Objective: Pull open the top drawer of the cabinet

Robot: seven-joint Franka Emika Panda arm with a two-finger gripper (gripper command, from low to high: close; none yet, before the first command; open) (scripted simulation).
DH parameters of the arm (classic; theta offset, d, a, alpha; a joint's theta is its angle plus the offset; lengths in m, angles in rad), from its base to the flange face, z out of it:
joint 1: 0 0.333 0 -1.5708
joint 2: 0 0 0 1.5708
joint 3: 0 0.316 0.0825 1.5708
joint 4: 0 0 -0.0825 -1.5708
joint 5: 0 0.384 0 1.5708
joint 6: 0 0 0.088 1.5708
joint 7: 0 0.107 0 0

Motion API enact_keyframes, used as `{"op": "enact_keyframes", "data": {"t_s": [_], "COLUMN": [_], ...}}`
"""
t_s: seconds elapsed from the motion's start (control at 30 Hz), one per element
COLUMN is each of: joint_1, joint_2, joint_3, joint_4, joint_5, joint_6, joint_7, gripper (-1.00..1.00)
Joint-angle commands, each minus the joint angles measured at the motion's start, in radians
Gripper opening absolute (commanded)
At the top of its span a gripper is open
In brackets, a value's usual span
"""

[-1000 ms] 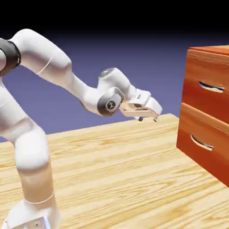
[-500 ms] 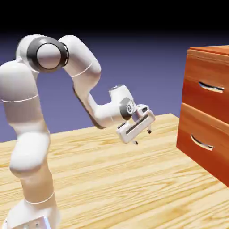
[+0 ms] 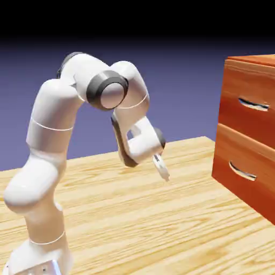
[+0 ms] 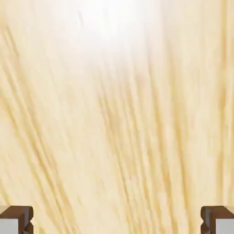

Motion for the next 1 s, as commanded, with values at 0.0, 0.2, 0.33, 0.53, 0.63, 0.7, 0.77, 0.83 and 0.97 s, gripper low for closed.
{"op": "enact_keyframes", "data": {"t_s": [0.0, 0.2, 0.33, 0.53, 0.63, 0.7, 0.77, 0.83, 0.97], "joint_1": [-0.015, -0.103, -0.161, -0.250, -0.294, -0.323, -0.352, -0.382, -0.440], "joint_2": [0.027, 0.187, 0.294, 0.454, 0.534, 0.588, 0.641, 0.694, 0.801], "joint_3": [0.023, 0.161, 0.253, 0.391, 0.460, 0.506, 0.552, 0.598, 0.689], "joint_4": [0.013, 0.093, 0.146, 0.226, 0.266, 0.293, 0.319, 0.346, 0.399], "joint_5": [-0.038, -0.268, -0.422, -0.652, -0.766, -0.843, -0.920, -0.996, -1.150], "joint_6": [-0.009, -0.062, -0.097, -0.150, -0.176, -0.194, -0.211, -0.229, -0.264], "joint_7": [-0.044, -0.304, -0.478, -0.739, -0.870, -0.957, -1.044, -1.131, -1.305], "gripper": [0.00, 0.00, 0.00, 0.00, 0.00, 0.00, 0.00, 0.00, 0.00]}}
